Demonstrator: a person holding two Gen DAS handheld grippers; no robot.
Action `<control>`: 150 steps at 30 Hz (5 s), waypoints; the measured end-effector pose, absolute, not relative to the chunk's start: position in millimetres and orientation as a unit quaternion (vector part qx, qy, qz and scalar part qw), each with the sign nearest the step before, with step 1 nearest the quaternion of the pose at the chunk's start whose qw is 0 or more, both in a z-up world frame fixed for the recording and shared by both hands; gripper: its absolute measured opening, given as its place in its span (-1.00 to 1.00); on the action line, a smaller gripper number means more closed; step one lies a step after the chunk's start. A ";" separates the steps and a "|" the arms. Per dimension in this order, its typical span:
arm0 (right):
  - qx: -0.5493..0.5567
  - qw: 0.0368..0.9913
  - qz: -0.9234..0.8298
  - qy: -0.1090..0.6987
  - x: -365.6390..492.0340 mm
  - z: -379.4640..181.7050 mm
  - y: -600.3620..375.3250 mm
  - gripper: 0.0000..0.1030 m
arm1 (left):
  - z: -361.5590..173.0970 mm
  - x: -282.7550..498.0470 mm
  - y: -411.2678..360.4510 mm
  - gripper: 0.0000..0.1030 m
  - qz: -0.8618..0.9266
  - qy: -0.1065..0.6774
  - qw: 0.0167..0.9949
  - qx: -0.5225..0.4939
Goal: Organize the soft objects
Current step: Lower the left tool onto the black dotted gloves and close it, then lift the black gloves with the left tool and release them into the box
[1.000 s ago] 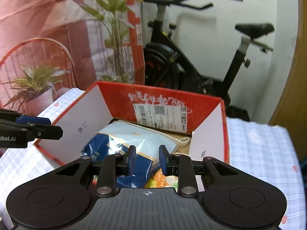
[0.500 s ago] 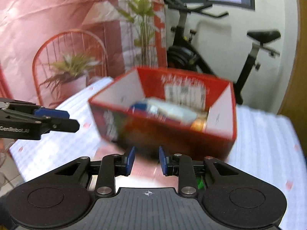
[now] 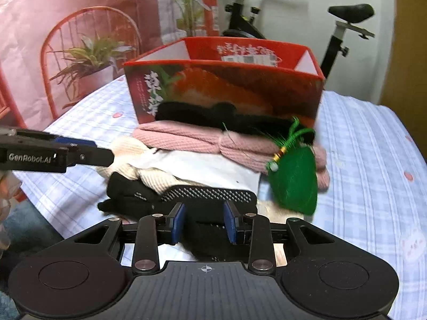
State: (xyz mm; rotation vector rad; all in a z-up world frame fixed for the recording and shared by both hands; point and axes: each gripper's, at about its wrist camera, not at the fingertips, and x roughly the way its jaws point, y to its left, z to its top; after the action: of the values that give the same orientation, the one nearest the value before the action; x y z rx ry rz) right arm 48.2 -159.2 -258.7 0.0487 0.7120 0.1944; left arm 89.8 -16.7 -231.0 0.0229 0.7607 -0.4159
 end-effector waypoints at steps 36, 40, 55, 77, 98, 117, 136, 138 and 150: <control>0.068 0.943 0.074 0.316 36.4 -274.5 -167.0 -0.23 | -262.2 92.6 -15.0 -0.70 -0.223 0.381 0.897 -0.023; 0.066 0.948 0.064 0.305 33.9 -270.7 -169.4 -0.06 | -255.1 89.1 -1.5 -0.71 -0.196 0.369 0.907 -0.050; 0.062 0.940 0.102 0.318 34.4 -273.3 -159.3 -0.09 | -267.9 99.0 -2.0 -0.69 -0.156 0.404 0.901 -0.038; 0.037 0.919 0.111 0.376 44.4 -293.5 -144.8 -0.08 | -270.1 98.4 -1.4 -0.68 -0.161 0.403 0.900 -0.036; 0.092 0.942 0.142 0.289 32.5 -259.7 -164.6 -0.77 | -235.2 90.9 6.7 -0.76 -0.203 0.345 0.914 -0.057; 0.119 0.966 0.132 0.188 86.0 -170.8 -198.0 -0.77 | -137.7 151.2 -14.9 -0.76 -0.216 0.252 0.941 -0.062; 0.132 0.941 0.091 0.297 243.7 -170.0 -216.9 -0.77 | -156.1 281.6 -52.8 -0.76 -0.189 0.374 0.907 -0.036; 0.138 0.935 0.082 0.316 250.3 -179.4 -218.6 -0.77 | -162.6 286.2 -54.8 -0.76 -0.190 0.385 0.903 -0.031; 0.105 0.934 0.047 0.339 256.7 -198.2 -219.1 -0.52 | -162.4 279.9 -57.5 -0.11 -0.189 0.369 0.910 0.004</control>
State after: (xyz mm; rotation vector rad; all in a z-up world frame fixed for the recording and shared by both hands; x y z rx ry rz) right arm 256.7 -219.1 -198.2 0.2147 0.6934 0.0956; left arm 279.9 -57.5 -162.4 0.0093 0.7605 -0.3901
